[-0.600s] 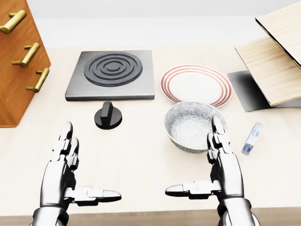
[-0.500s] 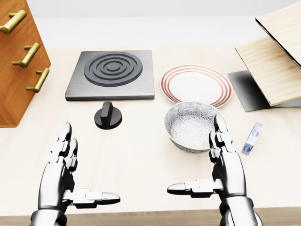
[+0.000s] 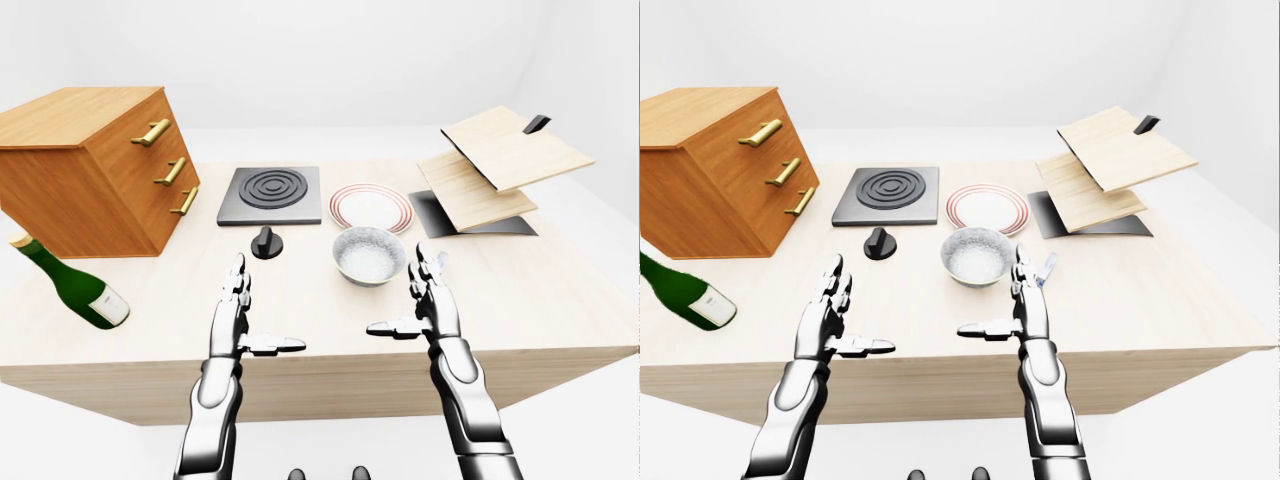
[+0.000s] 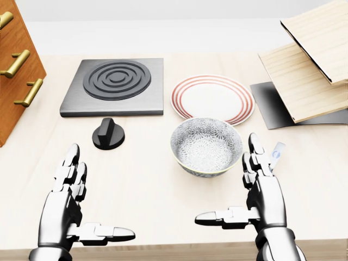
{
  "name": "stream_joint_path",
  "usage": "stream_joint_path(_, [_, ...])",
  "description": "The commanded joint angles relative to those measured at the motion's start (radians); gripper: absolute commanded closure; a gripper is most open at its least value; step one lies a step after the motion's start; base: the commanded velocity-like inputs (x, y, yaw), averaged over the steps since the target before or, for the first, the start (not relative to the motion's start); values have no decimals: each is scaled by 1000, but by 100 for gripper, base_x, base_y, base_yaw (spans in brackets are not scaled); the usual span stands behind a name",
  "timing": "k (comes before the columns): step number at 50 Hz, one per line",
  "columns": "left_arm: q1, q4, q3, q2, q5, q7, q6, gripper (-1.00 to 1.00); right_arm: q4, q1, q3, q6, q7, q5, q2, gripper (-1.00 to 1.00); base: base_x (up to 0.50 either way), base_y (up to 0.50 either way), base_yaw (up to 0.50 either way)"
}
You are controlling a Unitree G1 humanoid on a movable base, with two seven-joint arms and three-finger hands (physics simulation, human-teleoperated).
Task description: Pick up the cream cheese and put it in the bowl.
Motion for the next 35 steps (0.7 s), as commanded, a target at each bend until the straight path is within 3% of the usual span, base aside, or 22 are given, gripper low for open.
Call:
stream_joint_path(1, [6,-9,5,2,-7,-11,5,-100,-10,8,6,8,4,-6,2,-100,0,-22,0])
stream_joint_path(17, [2,-3,15,3,-21,-22,9,-100,-29,19,5,1,-2,-16,2,-100,0,-22,0])
stream_joint_path(35, [-3,-4,25,6,-46,-34,30,-100,2,7,-1,-13,0,-22,-2,-100,0,-22,0])
